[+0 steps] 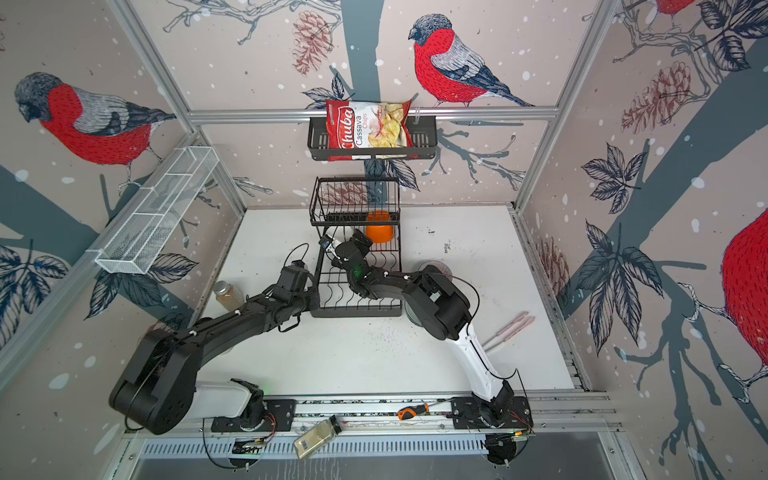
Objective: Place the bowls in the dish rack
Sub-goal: 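Open the right gripper and lift it off the white bowl, then move both grippers away from the rack toward the stacked bowls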
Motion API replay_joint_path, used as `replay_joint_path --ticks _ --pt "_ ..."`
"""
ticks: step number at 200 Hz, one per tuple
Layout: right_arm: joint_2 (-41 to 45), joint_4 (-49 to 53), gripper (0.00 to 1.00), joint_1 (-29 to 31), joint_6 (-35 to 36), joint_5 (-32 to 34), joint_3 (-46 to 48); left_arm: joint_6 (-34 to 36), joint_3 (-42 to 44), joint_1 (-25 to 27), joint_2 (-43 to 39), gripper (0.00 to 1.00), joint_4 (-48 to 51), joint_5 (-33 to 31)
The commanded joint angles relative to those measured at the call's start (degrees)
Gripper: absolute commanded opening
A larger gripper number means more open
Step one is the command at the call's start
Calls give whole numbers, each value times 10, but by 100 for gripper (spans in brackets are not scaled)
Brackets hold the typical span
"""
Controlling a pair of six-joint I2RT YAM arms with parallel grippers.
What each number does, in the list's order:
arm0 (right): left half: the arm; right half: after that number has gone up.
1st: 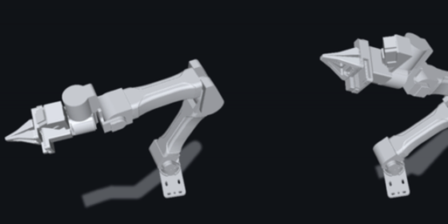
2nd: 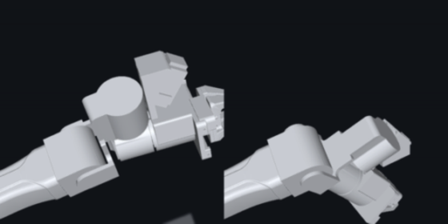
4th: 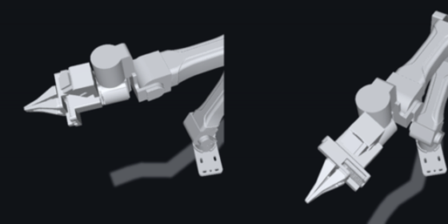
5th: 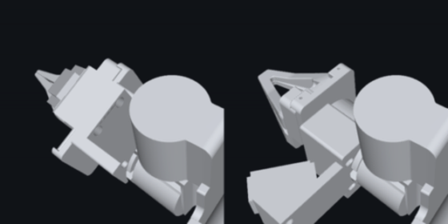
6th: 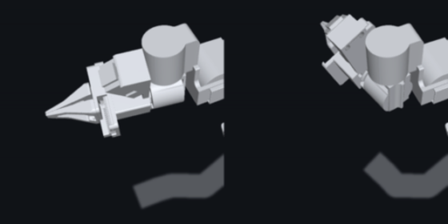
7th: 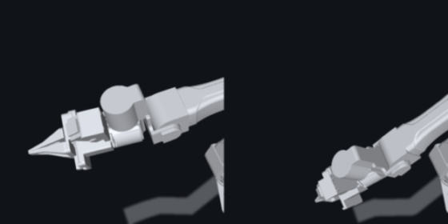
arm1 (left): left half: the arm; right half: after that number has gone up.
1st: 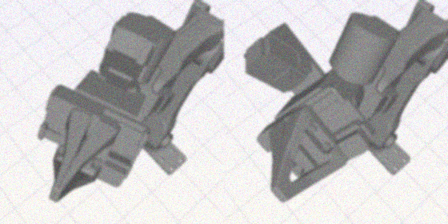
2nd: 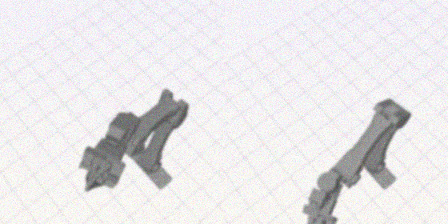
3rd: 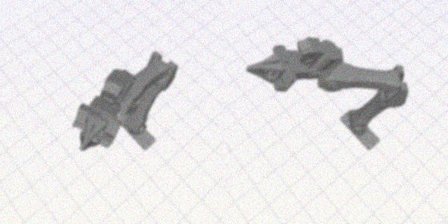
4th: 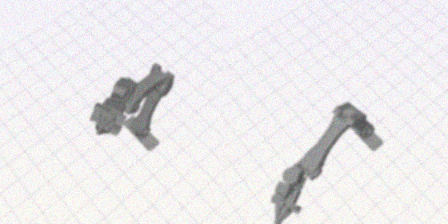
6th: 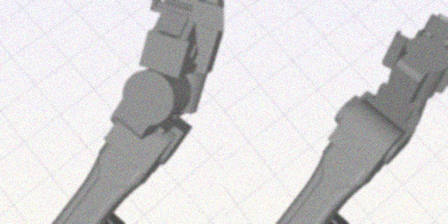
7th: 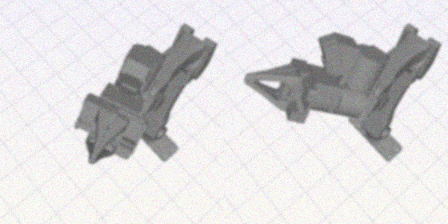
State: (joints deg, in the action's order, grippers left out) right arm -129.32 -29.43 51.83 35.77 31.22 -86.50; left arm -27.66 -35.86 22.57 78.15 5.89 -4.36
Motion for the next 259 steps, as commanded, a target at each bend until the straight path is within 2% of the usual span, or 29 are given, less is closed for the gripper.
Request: replay_joint_path --ticks 1,55,117,157,182,259 --pt "25 -22 98 1 -21 3 20 -36 7 -1 5 0 57 24" --pt "87 -44 98 5 -51 10 95 -36 3 -1 -1 0 61 20" --pt "170 -35 98 5 -116 3 173 -31 -14 -1 -5 1 71 14" --pt "212 -7 98 3 -171 15 214 -28 -27 -2 -12 13 78 16" --pt "242 25 98 0 -219 6 234 -25 -40 -1 -13 23 84 13" --pt "357 117 98 -23 -338 -27 281 -15 -79 -1 -7 63 91 -1"
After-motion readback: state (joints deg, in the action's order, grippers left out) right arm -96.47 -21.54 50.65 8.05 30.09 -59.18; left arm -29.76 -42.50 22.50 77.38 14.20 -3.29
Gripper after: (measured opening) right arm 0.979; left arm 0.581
